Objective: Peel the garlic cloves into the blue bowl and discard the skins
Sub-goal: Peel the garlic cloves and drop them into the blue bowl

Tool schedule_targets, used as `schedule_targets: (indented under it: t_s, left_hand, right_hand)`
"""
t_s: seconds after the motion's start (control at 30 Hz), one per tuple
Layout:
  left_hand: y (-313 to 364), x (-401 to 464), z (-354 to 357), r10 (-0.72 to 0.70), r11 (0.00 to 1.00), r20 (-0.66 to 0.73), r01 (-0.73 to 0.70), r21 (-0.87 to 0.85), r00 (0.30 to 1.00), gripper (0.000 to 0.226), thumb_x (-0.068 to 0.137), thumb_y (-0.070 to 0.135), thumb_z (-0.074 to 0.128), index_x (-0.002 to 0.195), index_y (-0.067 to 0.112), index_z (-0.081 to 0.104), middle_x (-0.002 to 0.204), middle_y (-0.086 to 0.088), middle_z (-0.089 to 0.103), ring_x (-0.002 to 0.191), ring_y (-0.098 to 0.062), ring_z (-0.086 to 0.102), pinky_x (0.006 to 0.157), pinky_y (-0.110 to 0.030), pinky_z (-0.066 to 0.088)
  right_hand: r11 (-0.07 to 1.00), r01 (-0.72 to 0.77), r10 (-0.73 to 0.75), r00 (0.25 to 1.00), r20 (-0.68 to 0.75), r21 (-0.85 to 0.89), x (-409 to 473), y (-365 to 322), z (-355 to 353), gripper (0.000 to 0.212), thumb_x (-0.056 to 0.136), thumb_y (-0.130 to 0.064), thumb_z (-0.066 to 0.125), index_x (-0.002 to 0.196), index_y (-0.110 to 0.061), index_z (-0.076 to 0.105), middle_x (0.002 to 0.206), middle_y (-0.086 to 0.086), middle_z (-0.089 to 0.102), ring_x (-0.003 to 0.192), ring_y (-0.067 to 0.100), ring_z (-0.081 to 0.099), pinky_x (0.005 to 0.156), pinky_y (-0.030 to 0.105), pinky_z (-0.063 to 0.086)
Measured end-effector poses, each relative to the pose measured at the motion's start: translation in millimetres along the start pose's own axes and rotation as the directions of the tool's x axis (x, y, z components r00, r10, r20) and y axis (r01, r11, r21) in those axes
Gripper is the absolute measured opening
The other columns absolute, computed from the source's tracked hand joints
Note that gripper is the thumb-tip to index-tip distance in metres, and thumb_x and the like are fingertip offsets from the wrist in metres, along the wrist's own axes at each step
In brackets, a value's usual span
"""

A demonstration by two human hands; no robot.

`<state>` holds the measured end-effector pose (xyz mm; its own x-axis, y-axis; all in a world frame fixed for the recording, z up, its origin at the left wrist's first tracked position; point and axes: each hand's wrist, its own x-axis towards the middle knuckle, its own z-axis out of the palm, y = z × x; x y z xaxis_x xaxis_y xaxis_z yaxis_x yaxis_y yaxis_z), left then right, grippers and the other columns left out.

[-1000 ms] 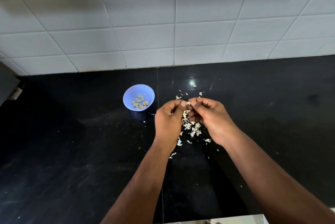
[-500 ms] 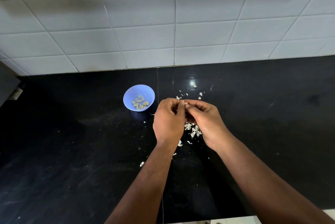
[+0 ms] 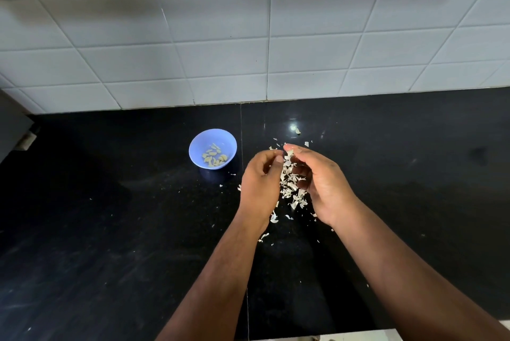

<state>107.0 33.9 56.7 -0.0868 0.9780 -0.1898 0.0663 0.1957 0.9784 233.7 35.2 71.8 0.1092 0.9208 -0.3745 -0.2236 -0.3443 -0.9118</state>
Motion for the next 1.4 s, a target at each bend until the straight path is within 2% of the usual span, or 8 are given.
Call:
schedule_targets:
  t_s: [0.1, 0.27, 0.43, 0.6, 0.73, 0.9, 1.13, 1.4]
  left_hand:
    - [7.5, -3.9, 1.5, -0.040, 0.985, 0.076, 0.052, -0.162, 0.996, 0.018, 0.106, 0.028, 0.064, 0.102, 0.016, 0.076, 0.087, 0.008, 0.076, 0.084, 0.002, 0.070, 0.079, -0.017, 0.053]
    - [5.1, -5.0, -0.6, -0.095, 0.964, 0.076, 0.111, -0.241, 0.993, 0.015, 0.101, 0.025, 0.072, 0.102, 0.012, 0.077, 0.085, 0.001, 0.076, 0.086, -0.009, 0.071, 0.093, -0.046, 0.058]
    - [5.4, -3.2, -3.6, -0.133, 0.971, 0.031, 0.137, -0.198, 0.991, 0.007, 0.092, 0.023, 0.083, 0.090, 0.017, 0.079, 0.080, 0.014, 0.075, 0.074, 0.008, 0.067, 0.078, -0.022, 0.052]
    - [2.9, -2.3, -6.2, -0.097, 0.983, -0.046, 0.088, -0.163, 0.994, 0.016, 0.088, 0.022, 0.087, 0.102, 0.022, 0.078, 0.090, 0.005, 0.079, 0.084, 0.002, 0.072, 0.077, -0.023, 0.053]
    - [-4.6, -2.4, -8.9, 0.060, 0.995, -0.074, -0.053, 0.087, 0.995, 0.013, 0.092, 0.032, 0.082, 0.102, 0.040, 0.079, 0.097, 0.015, 0.078, 0.096, -0.003, 0.073, 0.090, -0.035, 0.061]
    - [-5.4, -6.1, -10.1, 0.316, 0.830, -0.133, -0.206, 0.518, 0.939, 0.003, 0.094, 0.039, 0.075, 0.093, 0.036, 0.077, 0.093, 0.023, 0.068, 0.100, -0.002, 0.061, 0.074, -0.029, 0.054]
    - [-9.6, -0.3, -10.8, 0.039, 0.960, -0.109, -0.007, 0.282, 0.993, 0.010, 0.101, 0.038, 0.059, 0.092, 0.034, 0.064, 0.081, 0.019, 0.070, 0.065, -0.004, 0.059, 0.067, -0.037, 0.052]
    - [0.6, 3.8, -9.9, -0.185, 0.958, 0.053, 0.192, -0.213, 0.981, 0.018, 0.106, 0.030, 0.064, 0.109, 0.017, 0.076, 0.090, 0.002, 0.071, 0.076, -0.009, 0.062, 0.063, -0.029, 0.058]
  right_hand:
    - [1.000, 0.002, -0.002, 0.999, 0.043, 0.005, -1.6, 0.3, 0.9, 0.024, 0.102, -0.030, 0.059, 0.111, -0.031, 0.082, 0.115, -0.009, 0.078, 0.101, 0.011, 0.062, 0.083, 0.032, 0.042]
    - [0.998, 0.003, -0.008, 0.997, 0.080, 0.063, -0.9, 5.4, -3.4, 0.018, 0.099, -0.026, 0.069, 0.112, -0.023, 0.081, 0.104, -0.003, 0.077, 0.092, 0.014, 0.063, 0.073, 0.029, 0.047]
    - [1.000, 0.012, -0.013, 0.999, 0.050, 0.023, 0.1, 8.1, -5.9, 0.016, 0.096, -0.025, 0.073, 0.109, -0.024, 0.082, 0.098, -0.006, 0.077, 0.086, 0.011, 0.062, 0.071, 0.028, 0.046]
    - [0.999, 0.028, -0.027, 0.999, 0.045, -0.019, 0.9, 9.9, -7.2, 0.013, 0.094, -0.022, 0.076, 0.104, -0.017, 0.082, 0.094, 0.002, 0.078, 0.086, 0.014, 0.068, 0.066, 0.030, 0.050]
    - [0.999, 0.014, -0.010, 0.997, 0.070, -0.051, 4.0, 6.7, -9.5, 0.011, 0.094, -0.018, 0.077, 0.102, -0.015, 0.083, 0.095, 0.007, 0.079, 0.084, 0.015, 0.071, 0.061, 0.028, 0.053]
    - [0.999, -0.047, 0.046, 0.996, 0.074, 0.011, 5.0, 5.7, -5.2, 0.013, 0.094, -0.017, 0.076, 0.105, -0.012, 0.081, 0.093, 0.004, 0.078, 0.080, 0.013, 0.070, 0.054, 0.024, 0.049]
    - [0.994, -0.023, 0.018, 0.998, 0.052, 0.107, 9.2, 5.6, -5.3, 0.005, 0.096, -0.015, 0.072, 0.100, -0.014, 0.076, 0.101, 0.004, 0.077, 0.077, 0.013, 0.069, 0.054, 0.023, 0.048]
    - [0.986, 0.118, -0.110, 0.991, 0.077, -0.121, 13.7, 6.7, -2.2, 0.009, 0.098, -0.013, 0.071, 0.103, -0.010, 0.079, 0.086, 0.006, 0.071, 0.066, 0.011, 0.061, 0.057, 0.025, 0.053]
